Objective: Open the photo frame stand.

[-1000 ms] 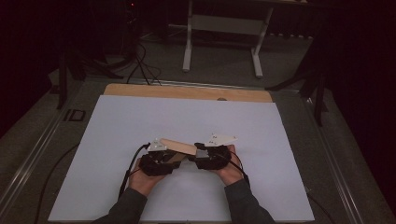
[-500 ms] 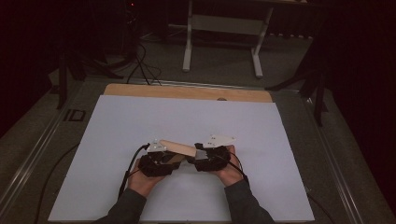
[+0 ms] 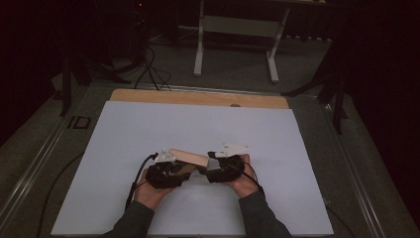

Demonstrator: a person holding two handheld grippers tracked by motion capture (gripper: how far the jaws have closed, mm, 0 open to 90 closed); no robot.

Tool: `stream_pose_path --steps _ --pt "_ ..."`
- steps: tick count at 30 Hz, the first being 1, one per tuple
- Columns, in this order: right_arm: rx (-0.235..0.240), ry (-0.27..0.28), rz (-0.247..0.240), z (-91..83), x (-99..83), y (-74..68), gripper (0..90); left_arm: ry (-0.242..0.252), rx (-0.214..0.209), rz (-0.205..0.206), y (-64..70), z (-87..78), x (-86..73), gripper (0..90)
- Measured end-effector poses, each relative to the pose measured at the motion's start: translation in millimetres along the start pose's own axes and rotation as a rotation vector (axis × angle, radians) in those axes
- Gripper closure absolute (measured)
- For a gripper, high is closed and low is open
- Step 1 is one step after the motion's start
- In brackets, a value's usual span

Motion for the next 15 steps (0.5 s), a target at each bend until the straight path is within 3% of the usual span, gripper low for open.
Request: stream_pose_path --steps 15 --pt "0.002 -0.002 -0.04 -3.2 3.5 -4.7 26.2 0.009 0.01 0.01 1.6 -5.8 0.4 51.1"
Point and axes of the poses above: each handheld gripper's, and its own axes: z roughly forward along the jaws, x roughly out of its top, y roughly to its right, the point moved 4 cm from there along z, roughly forward along the jaws, and after that the axes turned 10 degrees about -y, right-handed, at the moved point
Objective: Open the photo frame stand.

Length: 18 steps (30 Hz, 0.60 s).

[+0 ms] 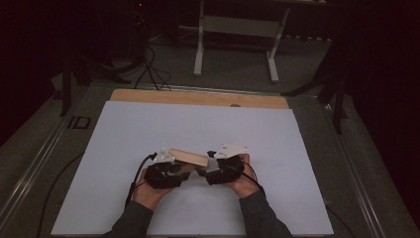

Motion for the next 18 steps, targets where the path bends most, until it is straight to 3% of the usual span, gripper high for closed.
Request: stream_pose_path --steps 18 --pt "0.019 0.052 0.016 -13.4 5.0 2.4 24.9 0.0 0.004 0.011 0.7 -4.2 0.0 51.2"
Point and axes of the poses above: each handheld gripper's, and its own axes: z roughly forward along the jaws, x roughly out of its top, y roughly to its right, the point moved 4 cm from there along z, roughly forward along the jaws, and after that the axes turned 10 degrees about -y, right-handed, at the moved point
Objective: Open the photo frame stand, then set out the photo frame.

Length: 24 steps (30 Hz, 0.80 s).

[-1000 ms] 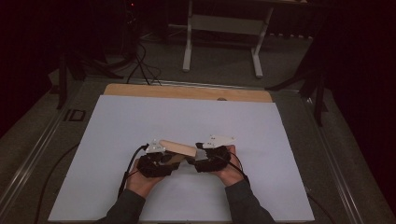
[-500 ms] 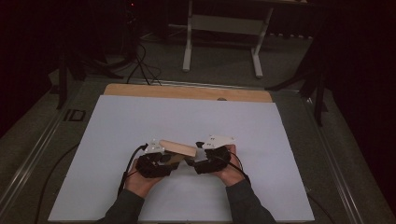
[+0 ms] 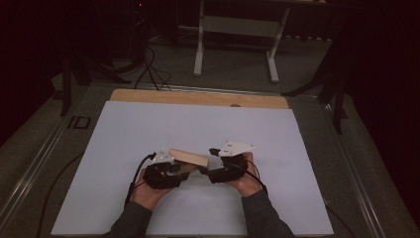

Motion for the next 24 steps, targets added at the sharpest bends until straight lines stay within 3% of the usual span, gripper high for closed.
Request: stream_pose_path --steps 14,24 --pt "0.013 0.046 0.009 -12.0 5.0 1.5 25.7 0.001 0.0 0.0 -0.1 -1.6 -0.5 51.2" --pt "0.023 0.089 0.021 -19.7 6.0 5.2 34.8 0.006 0.008 -0.001 -2.4 -6.1 -2.5 52.6"
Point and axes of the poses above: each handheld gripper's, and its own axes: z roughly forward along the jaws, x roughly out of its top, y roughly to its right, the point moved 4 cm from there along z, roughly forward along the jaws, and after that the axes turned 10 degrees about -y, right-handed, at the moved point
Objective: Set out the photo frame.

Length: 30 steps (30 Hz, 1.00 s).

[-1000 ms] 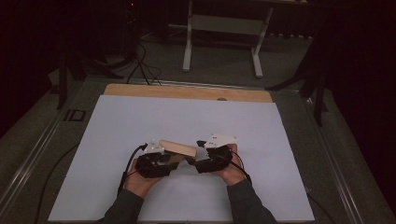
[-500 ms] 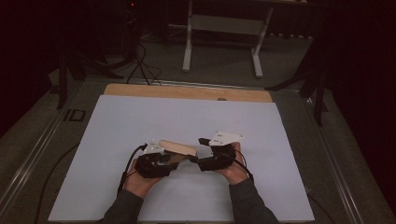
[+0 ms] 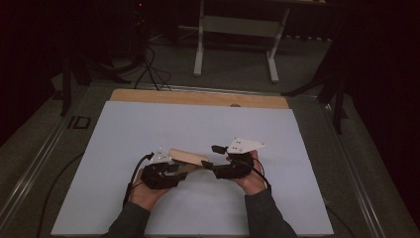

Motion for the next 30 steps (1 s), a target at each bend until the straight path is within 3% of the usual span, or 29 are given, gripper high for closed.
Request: stream_pose_path --steps 7,20,30 --pt "-0.023 0.023 0.017 -4.3 0.2 3.8 40.8 0.01 0.01 0.014 2.4 -3.6 0.2 56.6" --pt "-0.109 0.027 0.089 -3.8 -6.7 16.5 55.5 0.069 0.074 0.048 4.6 -15.6 1.7 70.7" --pt "-0.156 0.015 0.127 6.0 -14.5 21.8 80.2 0.077 0.104 0.051 1.7 -17.0 2.1 84.6"
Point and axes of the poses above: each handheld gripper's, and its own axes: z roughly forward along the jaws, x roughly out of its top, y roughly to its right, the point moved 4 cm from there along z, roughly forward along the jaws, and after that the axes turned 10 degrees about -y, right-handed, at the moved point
